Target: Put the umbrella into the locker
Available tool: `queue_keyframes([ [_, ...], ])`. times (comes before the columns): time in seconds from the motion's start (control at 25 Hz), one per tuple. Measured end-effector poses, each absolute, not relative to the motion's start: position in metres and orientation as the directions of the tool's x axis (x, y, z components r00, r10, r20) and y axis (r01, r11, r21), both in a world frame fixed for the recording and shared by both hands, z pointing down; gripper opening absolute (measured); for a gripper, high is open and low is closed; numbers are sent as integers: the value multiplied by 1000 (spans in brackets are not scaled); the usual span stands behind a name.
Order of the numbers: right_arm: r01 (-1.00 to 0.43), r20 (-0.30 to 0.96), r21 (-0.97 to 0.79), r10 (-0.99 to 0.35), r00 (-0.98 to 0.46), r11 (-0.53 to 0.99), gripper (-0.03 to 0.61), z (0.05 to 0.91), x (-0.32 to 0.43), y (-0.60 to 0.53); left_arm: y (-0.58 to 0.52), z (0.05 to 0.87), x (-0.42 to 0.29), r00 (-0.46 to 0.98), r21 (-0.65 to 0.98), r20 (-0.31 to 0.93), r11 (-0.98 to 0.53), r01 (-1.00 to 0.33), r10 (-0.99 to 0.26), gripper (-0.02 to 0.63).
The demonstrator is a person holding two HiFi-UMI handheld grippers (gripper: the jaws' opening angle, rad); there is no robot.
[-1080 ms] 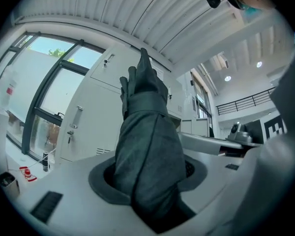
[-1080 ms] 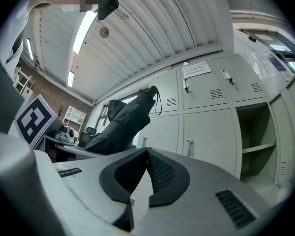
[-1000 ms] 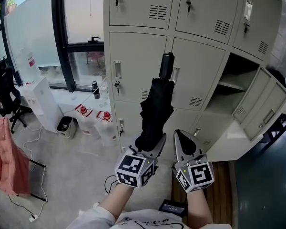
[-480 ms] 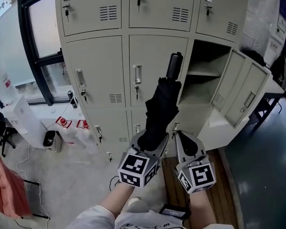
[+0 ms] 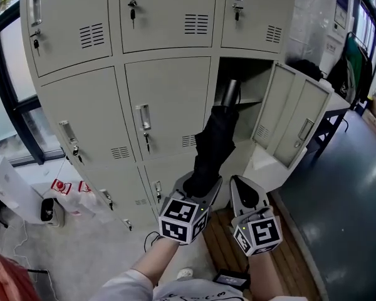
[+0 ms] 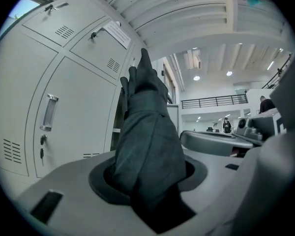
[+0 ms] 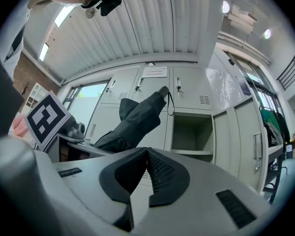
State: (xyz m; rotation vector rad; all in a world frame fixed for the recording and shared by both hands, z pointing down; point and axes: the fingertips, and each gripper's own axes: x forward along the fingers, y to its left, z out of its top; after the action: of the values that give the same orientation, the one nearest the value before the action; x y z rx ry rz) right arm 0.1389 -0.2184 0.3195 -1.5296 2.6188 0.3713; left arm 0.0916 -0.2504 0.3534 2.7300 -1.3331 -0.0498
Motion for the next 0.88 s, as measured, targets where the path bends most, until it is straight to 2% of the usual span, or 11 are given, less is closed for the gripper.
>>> queue_keyframes([
  [0.36, -906, -204, 172, -885, -418, 388, 28, 307, 158, -264, -322, 345, 109, 658, 112, 56, -650, -751, -751, 232],
  [0.52, -921, -214, 172, -899, -382, 350, 28, 305, 162, -277, -346, 349, 114, 682, 166, 93, -664, -729, -725, 233],
  [0.88, -933, -191, 160, -918, -349, 321, 28, 316, 171, -297, -386, 357, 129, 684, 194, 168, -656, -729, -710, 235],
])
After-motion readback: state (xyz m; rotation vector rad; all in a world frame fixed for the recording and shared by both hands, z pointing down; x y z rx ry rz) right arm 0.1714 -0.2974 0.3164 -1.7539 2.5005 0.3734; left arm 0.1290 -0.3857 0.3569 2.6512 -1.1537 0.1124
